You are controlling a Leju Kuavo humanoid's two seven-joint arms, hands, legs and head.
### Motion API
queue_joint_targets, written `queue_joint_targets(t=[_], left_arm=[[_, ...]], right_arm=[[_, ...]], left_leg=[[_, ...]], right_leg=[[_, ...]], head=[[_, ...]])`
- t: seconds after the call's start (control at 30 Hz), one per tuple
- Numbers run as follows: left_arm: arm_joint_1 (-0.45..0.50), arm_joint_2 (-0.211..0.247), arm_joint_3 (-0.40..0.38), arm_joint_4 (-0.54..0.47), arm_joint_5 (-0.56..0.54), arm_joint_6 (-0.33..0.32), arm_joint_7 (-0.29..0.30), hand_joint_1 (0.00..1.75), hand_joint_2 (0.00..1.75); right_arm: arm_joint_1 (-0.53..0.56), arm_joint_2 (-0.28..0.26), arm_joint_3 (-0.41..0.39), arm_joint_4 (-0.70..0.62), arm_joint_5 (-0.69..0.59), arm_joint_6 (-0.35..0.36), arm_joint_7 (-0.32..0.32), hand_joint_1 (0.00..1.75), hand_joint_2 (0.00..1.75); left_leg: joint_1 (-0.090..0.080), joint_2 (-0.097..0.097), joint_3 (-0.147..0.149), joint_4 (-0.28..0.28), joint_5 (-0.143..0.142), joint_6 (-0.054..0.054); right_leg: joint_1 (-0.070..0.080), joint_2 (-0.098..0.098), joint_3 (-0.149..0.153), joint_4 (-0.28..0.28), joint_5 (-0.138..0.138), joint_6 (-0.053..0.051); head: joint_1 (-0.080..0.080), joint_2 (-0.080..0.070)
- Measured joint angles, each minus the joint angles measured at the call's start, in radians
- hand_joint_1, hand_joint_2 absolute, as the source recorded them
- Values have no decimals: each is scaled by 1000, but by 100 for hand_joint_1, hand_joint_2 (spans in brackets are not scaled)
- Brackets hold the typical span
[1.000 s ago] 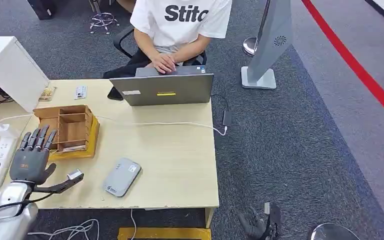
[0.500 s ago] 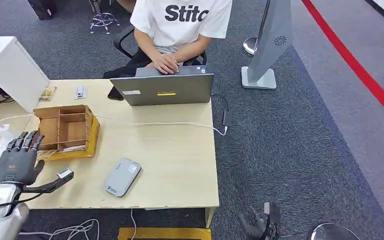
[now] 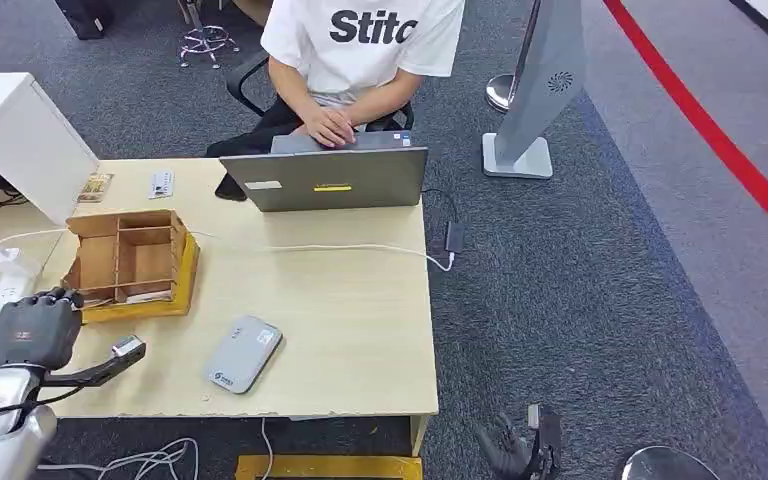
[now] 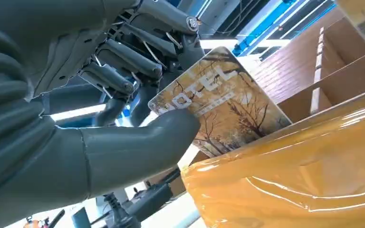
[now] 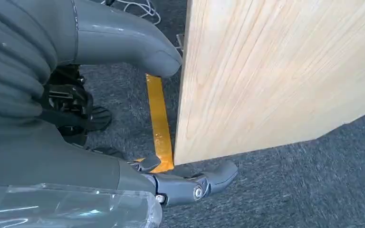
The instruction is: Pass the card to the sensor for recognition and then transmit it.
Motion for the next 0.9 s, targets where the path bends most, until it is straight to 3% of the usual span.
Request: queue_joint_targets(t=[0.17,0.27,0.4,0.53,0.73,0.9], left_arm=[[-7,13,21,11,-5,0,-4,175,175],[-19,17,50,-5,3,1,-62,175,175],[-48,18,69,-15,14,1,-88,175,175],[-66,7,73,-110,110,-2,-203,175,175],[-118,3,16,-396,243,-144,-109,175,175],[-190,18,-43,-468,251,-189,-83,175,175]], right_arm=[[0,0,2,0,3,-2,3,0,175],[-1,0,8,0,6,-3,3,0,175],[-2,0,17,0,6,-3,5,0,175],[-2,0,17,0,-9,-7,-2,0,175],[1,0,16,0,-21,-3,-11,0,175],[0,0,16,0,-14,-2,-7,0,175]], left_leg=[[0,0,0,0,0,0],[0,0,0,0,0,0],[0,0,0,0,1,0],[0,-1,0,1,2,0],[0,-1,-1,1,2,0],[0,-1,-2,1,2,0]], right_leg=[[0,0,0,0,0,0],[0,0,0,0,0,0],[0,0,0,0,0,0],[0,-1,-1,0,1,1],[0,-1,-1,0,2,0],[1,-1,-2,0,3,0]], head=[[0,0],[0,0],[0,0],[0,0],[0,0],[0,0]])
